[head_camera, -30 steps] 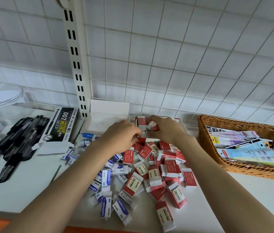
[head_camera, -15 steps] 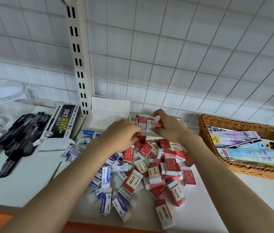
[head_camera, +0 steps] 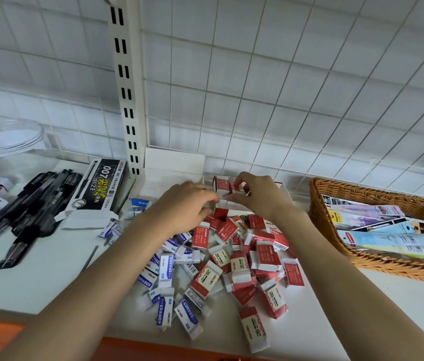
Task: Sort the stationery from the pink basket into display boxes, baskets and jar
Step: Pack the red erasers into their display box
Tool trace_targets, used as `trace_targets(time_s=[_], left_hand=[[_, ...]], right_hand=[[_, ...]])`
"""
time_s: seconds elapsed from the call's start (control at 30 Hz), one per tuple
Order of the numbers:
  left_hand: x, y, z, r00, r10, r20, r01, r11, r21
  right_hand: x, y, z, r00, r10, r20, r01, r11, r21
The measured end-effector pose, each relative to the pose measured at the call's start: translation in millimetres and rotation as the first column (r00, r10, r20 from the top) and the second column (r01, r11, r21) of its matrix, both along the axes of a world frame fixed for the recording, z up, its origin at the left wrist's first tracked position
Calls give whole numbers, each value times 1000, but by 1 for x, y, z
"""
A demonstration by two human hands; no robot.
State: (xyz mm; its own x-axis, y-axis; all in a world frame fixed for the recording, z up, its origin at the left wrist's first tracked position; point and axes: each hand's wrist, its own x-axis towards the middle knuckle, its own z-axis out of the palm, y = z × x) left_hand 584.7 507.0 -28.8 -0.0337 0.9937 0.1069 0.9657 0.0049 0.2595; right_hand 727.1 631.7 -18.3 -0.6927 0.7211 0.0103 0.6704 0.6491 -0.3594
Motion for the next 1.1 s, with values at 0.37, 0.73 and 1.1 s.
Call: trace_targets(time_s=[0.37, 0.73, 1.1], left_hand=[[6, 7, -9, 996, -10, -91, 8, 1000, -21], [6, 5, -9, 998, -4, -62, 4, 1000, -7], [6, 3, -9, 999, 23, -33, -22, 999, 31]], right_hand=[[2, 3, -2, 996, 47, 71, -51, 997, 64], [-5, 10, -13, 995, 68, 73, -63, 996, -68], [-11, 10, -14, 997, -66, -36, 64, 996, -55]])
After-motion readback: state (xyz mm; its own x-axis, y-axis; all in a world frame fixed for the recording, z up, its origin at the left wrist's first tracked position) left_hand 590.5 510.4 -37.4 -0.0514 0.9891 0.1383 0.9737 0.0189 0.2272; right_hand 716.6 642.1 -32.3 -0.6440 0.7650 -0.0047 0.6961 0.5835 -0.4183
